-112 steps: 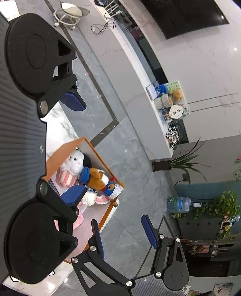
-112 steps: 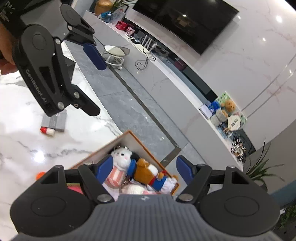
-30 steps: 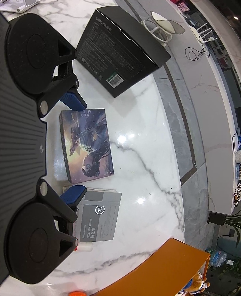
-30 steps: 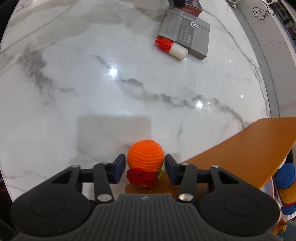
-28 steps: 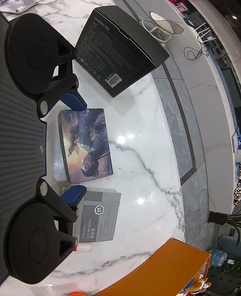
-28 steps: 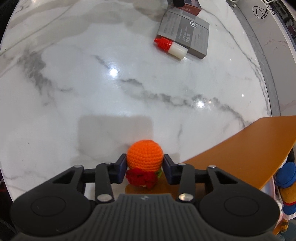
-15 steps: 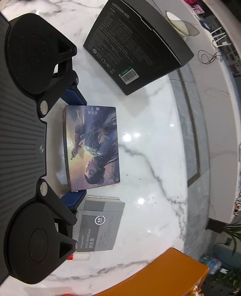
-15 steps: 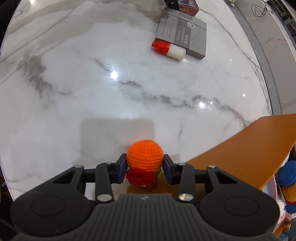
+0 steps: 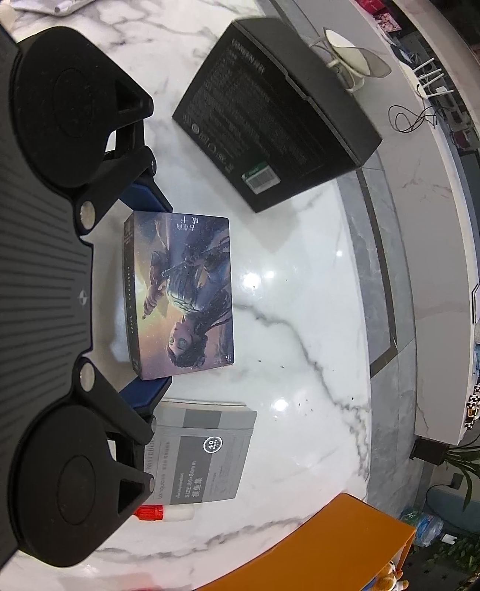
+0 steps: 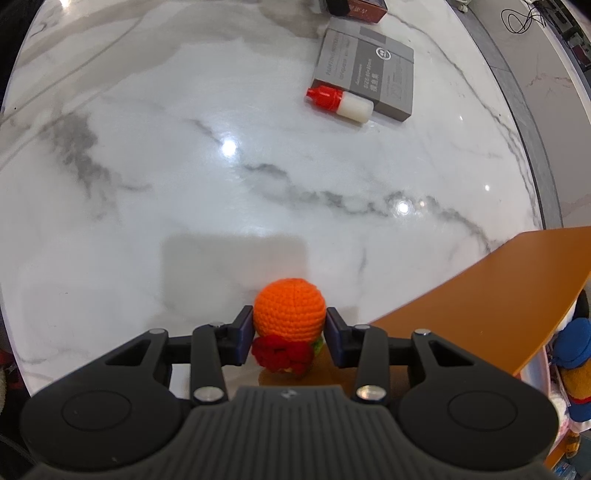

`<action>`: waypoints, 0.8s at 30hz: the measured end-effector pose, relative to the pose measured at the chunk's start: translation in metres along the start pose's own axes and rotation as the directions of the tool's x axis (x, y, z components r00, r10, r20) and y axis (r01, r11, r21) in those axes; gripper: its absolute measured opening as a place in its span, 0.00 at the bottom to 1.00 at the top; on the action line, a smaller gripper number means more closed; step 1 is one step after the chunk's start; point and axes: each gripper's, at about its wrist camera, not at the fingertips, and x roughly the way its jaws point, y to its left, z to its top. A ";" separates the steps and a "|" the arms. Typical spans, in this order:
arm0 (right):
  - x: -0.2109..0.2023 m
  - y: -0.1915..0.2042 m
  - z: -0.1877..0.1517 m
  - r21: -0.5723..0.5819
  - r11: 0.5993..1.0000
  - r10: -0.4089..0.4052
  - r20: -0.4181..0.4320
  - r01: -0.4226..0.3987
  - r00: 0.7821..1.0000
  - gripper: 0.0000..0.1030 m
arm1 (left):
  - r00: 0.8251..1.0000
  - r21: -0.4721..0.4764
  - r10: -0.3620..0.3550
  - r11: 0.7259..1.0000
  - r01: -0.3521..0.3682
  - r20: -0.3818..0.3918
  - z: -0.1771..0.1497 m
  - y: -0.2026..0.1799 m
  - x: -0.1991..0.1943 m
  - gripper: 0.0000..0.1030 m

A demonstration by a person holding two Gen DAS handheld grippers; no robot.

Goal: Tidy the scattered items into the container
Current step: 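Lift and carry the card box and orange ball over the orange box with both tools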

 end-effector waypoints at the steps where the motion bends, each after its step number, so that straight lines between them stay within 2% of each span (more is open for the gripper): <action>1: -0.002 0.001 0.001 -0.001 1.000 -0.003 0.002 0.003 1.000 0.42 | 1.000 -0.001 0.002 1.000 -0.002 0.004 0.000 0.001 -0.003 1.00; 13: -0.048 0.006 0.005 -0.020 0.997 -0.076 0.042 0.077 0.996 0.42 | 0.996 0.011 0.027 1.000 -0.028 0.081 0.010 0.004 -0.064 1.00; 24: -0.113 0.024 0.001 -0.026 0.985 -0.169 0.080 0.171 0.982 0.42 | 0.979 0.085 0.037 0.995 -0.055 0.198 0.026 -0.030 -0.136 1.00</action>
